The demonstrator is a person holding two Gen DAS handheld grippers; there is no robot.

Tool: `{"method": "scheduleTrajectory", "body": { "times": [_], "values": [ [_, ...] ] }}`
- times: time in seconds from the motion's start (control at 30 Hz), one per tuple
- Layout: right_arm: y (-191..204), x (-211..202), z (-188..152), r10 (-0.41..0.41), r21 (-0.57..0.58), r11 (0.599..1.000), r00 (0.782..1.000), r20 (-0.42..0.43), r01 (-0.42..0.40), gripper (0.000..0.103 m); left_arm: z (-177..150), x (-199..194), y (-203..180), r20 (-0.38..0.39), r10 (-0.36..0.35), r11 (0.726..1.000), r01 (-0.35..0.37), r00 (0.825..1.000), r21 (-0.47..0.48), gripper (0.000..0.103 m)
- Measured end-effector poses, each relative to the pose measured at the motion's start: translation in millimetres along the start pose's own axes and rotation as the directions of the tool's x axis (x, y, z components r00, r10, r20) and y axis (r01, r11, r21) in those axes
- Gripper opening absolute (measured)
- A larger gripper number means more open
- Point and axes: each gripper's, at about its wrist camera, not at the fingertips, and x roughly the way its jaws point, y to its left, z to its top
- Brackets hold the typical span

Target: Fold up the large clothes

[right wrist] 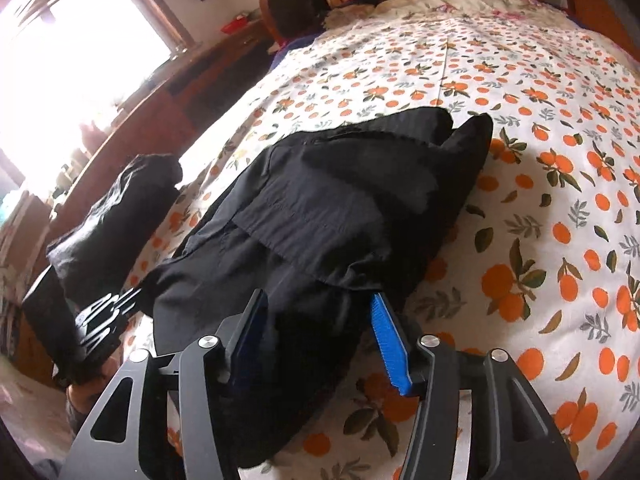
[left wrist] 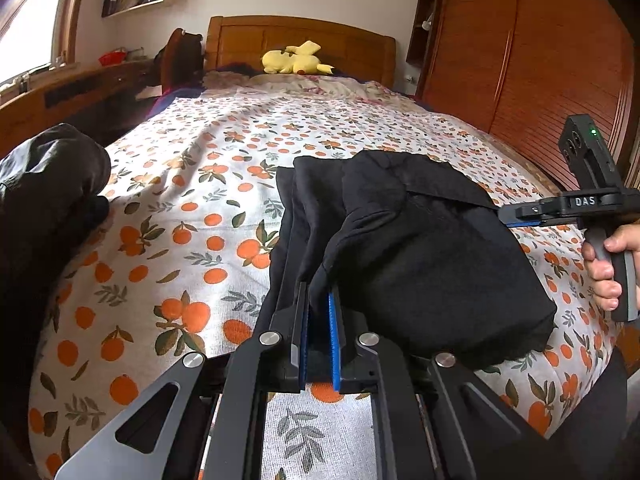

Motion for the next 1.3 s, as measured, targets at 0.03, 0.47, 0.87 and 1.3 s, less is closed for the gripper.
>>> {"method": "scheduleTrajectory", "body": {
  "times": [0.03,0.47,0.87,1.3],
  "values": [
    [0,-3,-4,0.000,-0.004,1.000,1.000,-0.006,0.000,0.051,0,0,0,0.000,-0.002,1.000,0.002,1.000,0.000,0.011],
    [-48,-8,39,-0.161,0.021,0.987,0.983,0.090,0.159,0.066,2,-15,7,0.014,0.000,1.000,-0.001,1.000,0.012,0.020],
    [-82,56,79,-0.173,0.119,0.979,0.983,0.058,0.165,0.076,-18,-13,29,-0.055,-0.001,1.000,0.000,0.998,-0.019,0.047],
    [-101,80,80,-0.052,0.199,0.979,0.998,0.031,0.045,0.078,-22,20,19,-0.144,-0.011,1.000,0.010,0.990,-0.010,0.047]
  ]
}}
